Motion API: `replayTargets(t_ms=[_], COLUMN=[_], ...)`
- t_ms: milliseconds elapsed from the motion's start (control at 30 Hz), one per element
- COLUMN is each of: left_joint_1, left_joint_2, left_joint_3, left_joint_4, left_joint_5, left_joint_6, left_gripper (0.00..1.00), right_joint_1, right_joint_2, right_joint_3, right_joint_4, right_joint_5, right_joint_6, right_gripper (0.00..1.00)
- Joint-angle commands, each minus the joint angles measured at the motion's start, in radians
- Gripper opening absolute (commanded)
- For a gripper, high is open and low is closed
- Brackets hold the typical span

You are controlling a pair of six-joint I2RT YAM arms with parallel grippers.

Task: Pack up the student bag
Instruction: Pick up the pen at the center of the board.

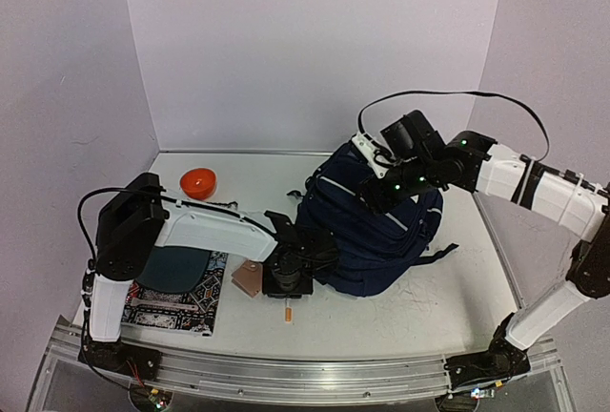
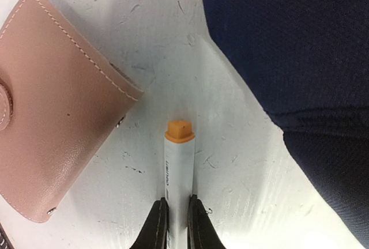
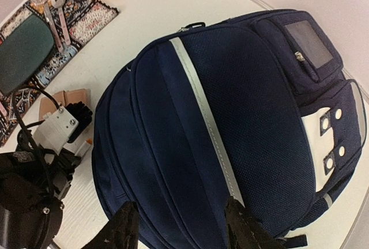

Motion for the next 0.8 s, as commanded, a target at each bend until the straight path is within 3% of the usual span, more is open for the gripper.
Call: replayTargets(t_ms=[0,333,533,767], left_joint_1=[0.011,0.095,0.13,0.148], left_joint_2=[-0.046,-0.304,-0.432,-0.489], left_joint_3=[-0.007,-0.198,-0.297,-0.33], left_joint_4=[0.04,0.342,0.512,0.73], left_joint_5=[0.097,0.132,0.127,0.146], left_joint_6=[0.013,-0.059,-0.095,-0.103], left_gripper=[0.0,0.0,0.0,0.0], right_joint_1=[0.0,0.0,0.0,0.0], right_joint_2=[0.061,0.152,0.219,0.214], right_joint_3=[0.063,0.113,0.122,0.191], right_joint_4=[-0.068,-0.141,-0.177,-0.195], right_joint_5=[-0.041,-0.08,0.066,0.21], right_joint_6=[-0.047,-0.116,-0.137,-0.153], right_gripper=[0.53,0.53,0.51,0.25])
